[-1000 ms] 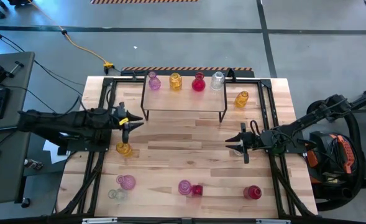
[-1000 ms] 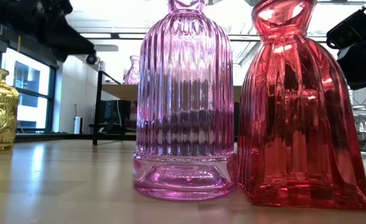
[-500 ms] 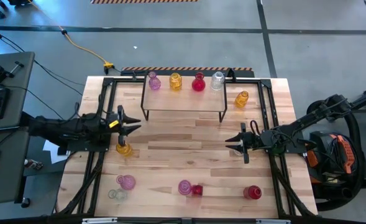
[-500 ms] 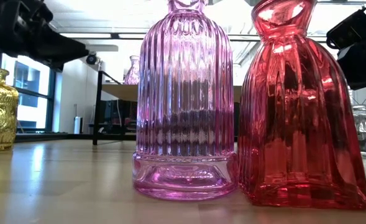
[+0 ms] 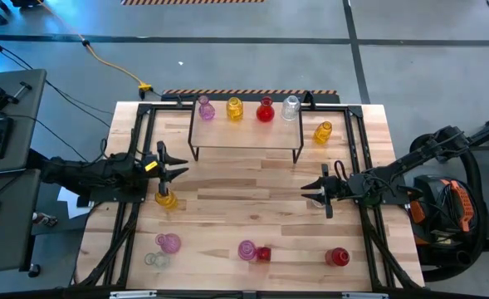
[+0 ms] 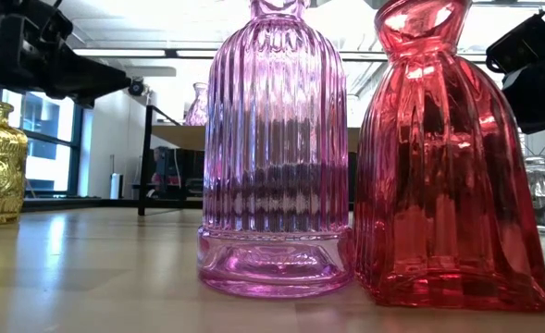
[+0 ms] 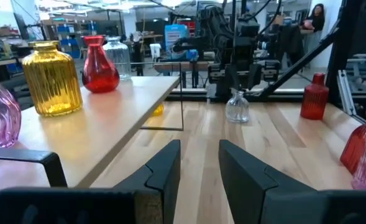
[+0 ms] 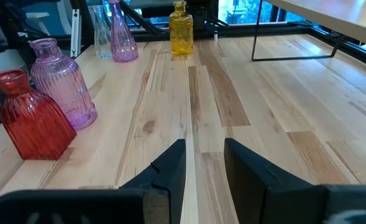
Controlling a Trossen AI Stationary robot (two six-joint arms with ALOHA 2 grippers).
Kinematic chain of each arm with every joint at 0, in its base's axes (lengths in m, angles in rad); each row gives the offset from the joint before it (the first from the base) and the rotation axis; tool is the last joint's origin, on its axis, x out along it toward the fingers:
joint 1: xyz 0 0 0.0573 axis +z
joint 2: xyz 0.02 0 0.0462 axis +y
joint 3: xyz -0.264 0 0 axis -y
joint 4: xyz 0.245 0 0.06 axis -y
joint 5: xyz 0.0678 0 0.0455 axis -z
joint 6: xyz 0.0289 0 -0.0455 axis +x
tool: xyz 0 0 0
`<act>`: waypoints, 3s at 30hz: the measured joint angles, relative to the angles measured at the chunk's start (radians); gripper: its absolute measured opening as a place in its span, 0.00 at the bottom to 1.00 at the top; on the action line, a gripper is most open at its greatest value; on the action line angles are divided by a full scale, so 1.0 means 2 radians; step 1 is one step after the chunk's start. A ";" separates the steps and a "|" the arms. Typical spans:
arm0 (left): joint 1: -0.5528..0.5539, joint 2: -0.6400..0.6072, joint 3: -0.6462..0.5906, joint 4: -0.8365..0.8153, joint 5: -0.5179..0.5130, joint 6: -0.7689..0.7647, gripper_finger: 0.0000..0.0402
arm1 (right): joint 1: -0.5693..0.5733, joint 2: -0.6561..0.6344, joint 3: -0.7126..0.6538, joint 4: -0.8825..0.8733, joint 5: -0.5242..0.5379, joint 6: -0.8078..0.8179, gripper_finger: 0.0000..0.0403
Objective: Sort vases onto shelf
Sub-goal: Put the top transparent vase on the shelf aligned with the other transparent vase
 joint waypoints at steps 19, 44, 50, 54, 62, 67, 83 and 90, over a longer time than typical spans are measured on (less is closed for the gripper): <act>0.000 0.000 0.000 0.000 0.000 -0.008 0.25 | 0.000 0.000 0.000 -0.002 0.000 0.000 0.23; 0.000 0.000 0.000 0.000 0.000 -0.008 0.25 | 0.000 0.000 0.000 -0.002 0.018 0.001 0.23; 0.000 0.000 0.000 0.000 0.000 -0.008 0.25 | 0.000 0.000 0.000 -0.002 0.013 0.037 0.23; 0.000 0.000 0.000 0.000 0.000 -0.008 0.25 | 0.000 0.000 0.000 0.006 0.020 0.084 0.23; 0.000 0.000 0.000 0.000 0.000 -0.008 0.25 | 0.000 0.000 0.000 0.017 0.087 0.137 0.23; 0.000 0.000 0.000 0.000 0.000 -0.008 0.25 | 0.000 0.000 0.018 0.020 0.102 0.141 0.23; 0.000 0.000 0.001 0.000 0.000 -0.008 0.25 | 0.000 0.000 0.316 -0.431 0.078 0.258 0.23; 0.000 0.000 0.001 0.000 0.000 -0.008 0.25 | 0.000 0.000 0.461 -0.753 0.069 0.465 0.23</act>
